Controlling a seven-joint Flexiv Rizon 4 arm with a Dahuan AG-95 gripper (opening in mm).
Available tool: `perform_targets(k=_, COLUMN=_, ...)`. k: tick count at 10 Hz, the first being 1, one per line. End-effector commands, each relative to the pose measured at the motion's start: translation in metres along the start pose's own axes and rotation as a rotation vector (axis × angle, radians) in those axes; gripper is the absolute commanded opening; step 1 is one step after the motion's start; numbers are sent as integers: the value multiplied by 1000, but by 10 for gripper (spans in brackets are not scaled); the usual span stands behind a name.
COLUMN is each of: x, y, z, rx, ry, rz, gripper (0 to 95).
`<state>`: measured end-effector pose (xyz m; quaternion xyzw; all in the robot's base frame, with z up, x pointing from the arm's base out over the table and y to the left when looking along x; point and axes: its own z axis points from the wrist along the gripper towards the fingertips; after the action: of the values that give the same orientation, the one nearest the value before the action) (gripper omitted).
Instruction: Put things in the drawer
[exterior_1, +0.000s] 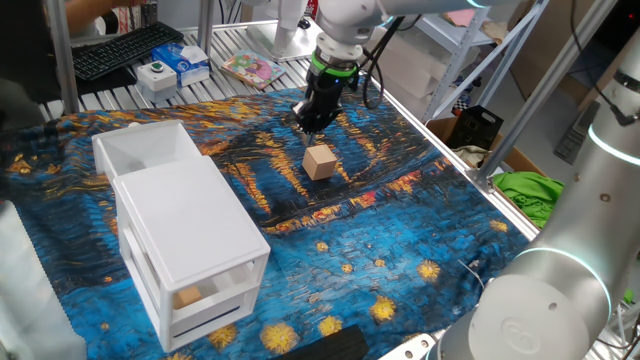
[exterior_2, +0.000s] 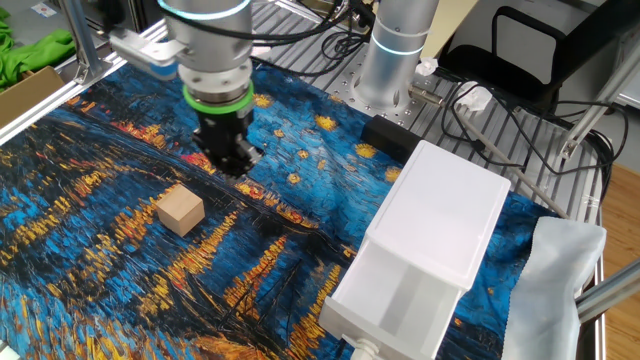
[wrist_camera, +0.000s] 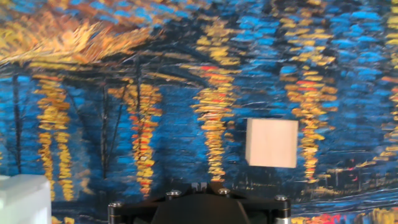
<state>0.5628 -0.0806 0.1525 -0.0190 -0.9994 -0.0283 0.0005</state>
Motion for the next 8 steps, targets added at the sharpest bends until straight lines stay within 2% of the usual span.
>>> perform_targets(k=1, x=-9, y=-8, z=2, rx=-1, ry=17, rz=-7, gripper=0)
perform_targets(k=3, x=-23, y=-22, z=7, rx=1, ry=22, rz=-34, gripper=0)
perform_targets(k=6, x=-31, y=-35, z=7, rx=2, ry=17, rz=-50, gripper=0)
perform_targets(k=8, x=-33, y=-43, z=8, rx=30, ry=18, rz=-76, gripper=0)
